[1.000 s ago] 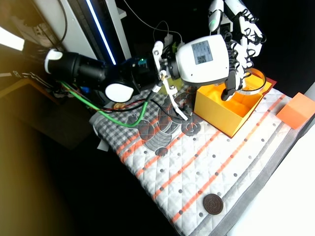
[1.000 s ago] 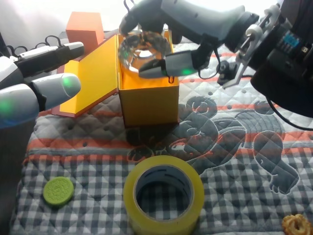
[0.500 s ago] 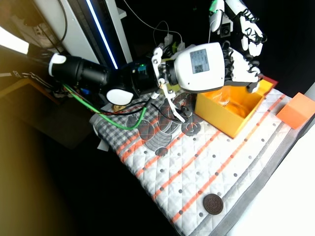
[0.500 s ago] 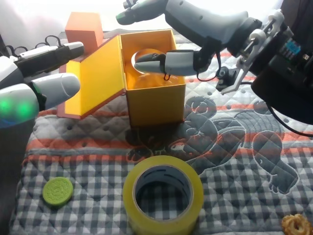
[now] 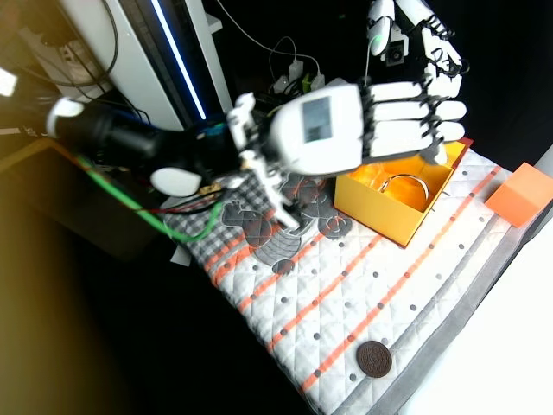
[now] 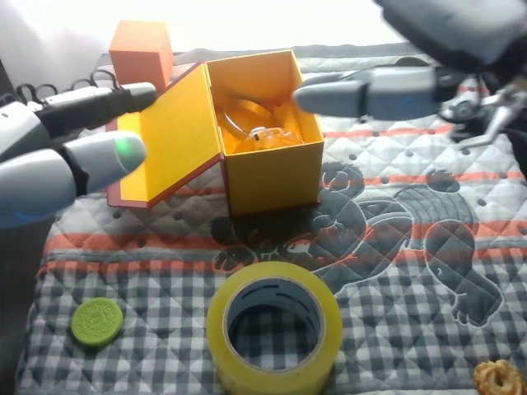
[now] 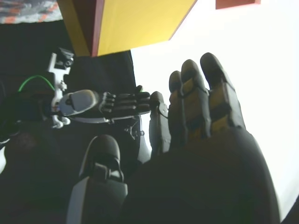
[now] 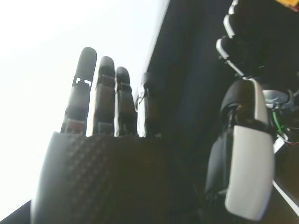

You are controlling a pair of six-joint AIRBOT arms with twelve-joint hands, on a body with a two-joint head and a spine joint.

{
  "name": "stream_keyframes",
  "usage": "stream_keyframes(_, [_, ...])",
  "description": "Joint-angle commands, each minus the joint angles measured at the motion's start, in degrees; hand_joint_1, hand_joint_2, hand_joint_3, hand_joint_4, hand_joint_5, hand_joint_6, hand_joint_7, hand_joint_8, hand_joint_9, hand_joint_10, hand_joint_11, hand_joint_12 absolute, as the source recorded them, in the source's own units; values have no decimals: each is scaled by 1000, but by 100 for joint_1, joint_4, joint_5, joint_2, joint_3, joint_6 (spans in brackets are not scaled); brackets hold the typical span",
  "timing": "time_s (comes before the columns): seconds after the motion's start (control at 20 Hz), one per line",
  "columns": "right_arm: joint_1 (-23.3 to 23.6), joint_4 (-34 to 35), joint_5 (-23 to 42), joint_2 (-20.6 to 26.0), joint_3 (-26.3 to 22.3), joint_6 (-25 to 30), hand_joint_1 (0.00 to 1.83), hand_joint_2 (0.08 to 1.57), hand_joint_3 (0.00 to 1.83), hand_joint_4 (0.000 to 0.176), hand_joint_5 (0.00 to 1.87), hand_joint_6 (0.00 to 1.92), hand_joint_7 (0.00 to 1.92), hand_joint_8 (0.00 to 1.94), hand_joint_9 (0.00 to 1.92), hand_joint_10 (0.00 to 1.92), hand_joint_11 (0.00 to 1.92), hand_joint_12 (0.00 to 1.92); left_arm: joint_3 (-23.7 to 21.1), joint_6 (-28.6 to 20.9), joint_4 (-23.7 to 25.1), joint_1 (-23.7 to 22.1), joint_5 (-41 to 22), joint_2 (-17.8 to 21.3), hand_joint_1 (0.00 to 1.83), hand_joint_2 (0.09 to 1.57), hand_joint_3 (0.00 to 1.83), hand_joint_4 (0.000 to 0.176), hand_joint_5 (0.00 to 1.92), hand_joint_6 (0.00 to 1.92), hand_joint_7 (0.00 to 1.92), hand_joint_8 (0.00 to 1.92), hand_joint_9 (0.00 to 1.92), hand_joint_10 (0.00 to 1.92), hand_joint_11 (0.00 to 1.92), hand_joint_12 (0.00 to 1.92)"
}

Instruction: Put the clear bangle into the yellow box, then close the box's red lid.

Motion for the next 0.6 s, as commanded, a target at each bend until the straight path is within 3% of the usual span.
stream_keyframes(0.0, [5,53,921,90,-42,35,347,954,0,108,163,1,129,5,71,7,0,138,-10,-35,63,-13,-699,86,0,1248,1,143,431,7,332,2,283,1,0,578])
stream_keyframes(0.1, [-165,54,1087,391,-183,23,396,934,0,129,184,8,143,13,55,15,43,26,-134,-35,182,108,-691,249,0,1247,0,171,403,2,292,1,251,1,0,535])
stream_keyframes(0.15, [-246,54,1125,510,-246,-8,396,934,0,129,184,8,143,13,55,15,43,26,-202,-35,252,177,-677,331,0,1247,0,171,403,2,292,1,251,1,0,535])
stream_keyframes(0.2, [-327,54,1148,621,-303,-39,466,943,19,119,237,3,180,0,198,22,29,639,-272,-35,344,232,-622,404,0,1239,0,176,348,3,312,3,277,4,0,531])
stream_keyframes(0.25, [-436,56,1168,726,-364,-43,485,944,10,104,249,2,186,1,191,9,5,787,-387,-35,495,325,-522,522,0,1239,0,176,319,2,331,4,281,3,0,470])
stream_keyframes(0.3, [-503,64,1170,776,-393,-43,482,964,5,102,264,2,173,0,144,3,0,606,-493,-35,631,403,-454,637,0,1244,2,176,315,2,382,21,306,12,0,458])
stream_keyframes(0.35, [-556,81,1170,794,-404,-43,482,964,5,102,264,2,173,0,144,3,0,606,-581,-36,751,474,-391,741,0,1244,2,176,315,2,382,21,306,12,0,458])
stream_keyframes(0.4, [-599,113,1170,789,-402,-49,488,970,2,109,272,1,153,5,137,1,0,449,-667,-49,876,562,-324,832,0,1240,0,176,296,3,381,9,293,4,0,404])
stream_keyframes(0.45, [-648,166,1170,781,-401,-64,499,979,0,109,272,3,206,6,222,4,0,816,-703,-80,963,634,-252,854,0,1246,1,176,283,1,295,0,276,2,0,449])
stream_keyframes(0.5, [-730,245,1170,774,-401,-65,498,988,1,99,264,4,195,6,237,3,0,971,-701,-90,1006,703,-90,841,0,1248,1,176,318,6,340,8,308,9,0,557])
stream_keyframes(0.55, [-753,270,1170,773,-403,-65,477,992,2,102,254,0,177,1,221,0,0,997,-687,-91,1006,718,-47,813,0,1253,1,176,346,7,405,13,340,13,0,653])
